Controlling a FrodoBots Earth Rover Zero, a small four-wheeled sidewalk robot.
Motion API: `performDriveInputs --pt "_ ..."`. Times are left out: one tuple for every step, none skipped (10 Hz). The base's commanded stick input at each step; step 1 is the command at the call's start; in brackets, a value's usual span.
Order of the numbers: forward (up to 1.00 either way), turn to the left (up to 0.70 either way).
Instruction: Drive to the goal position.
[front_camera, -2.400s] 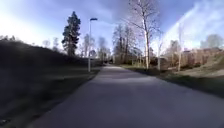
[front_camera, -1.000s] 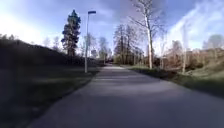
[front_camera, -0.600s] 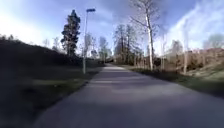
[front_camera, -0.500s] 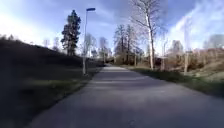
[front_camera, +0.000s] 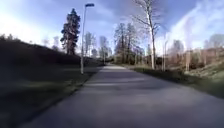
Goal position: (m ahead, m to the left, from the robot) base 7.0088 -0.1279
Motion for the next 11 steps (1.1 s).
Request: performDriveInputs --pt "1.00 0.00" --pt "1.00 0.00" --pt "1.00 0.00" --pt "1.00 0.00" --pt "1.00 0.00" --pt "1.00 0.00" --pt "1.00 0.00" --pt "1.00 0.00" --pt "1.00 0.00" --pt "1.00 0.00" --pt "1.00 0.00"
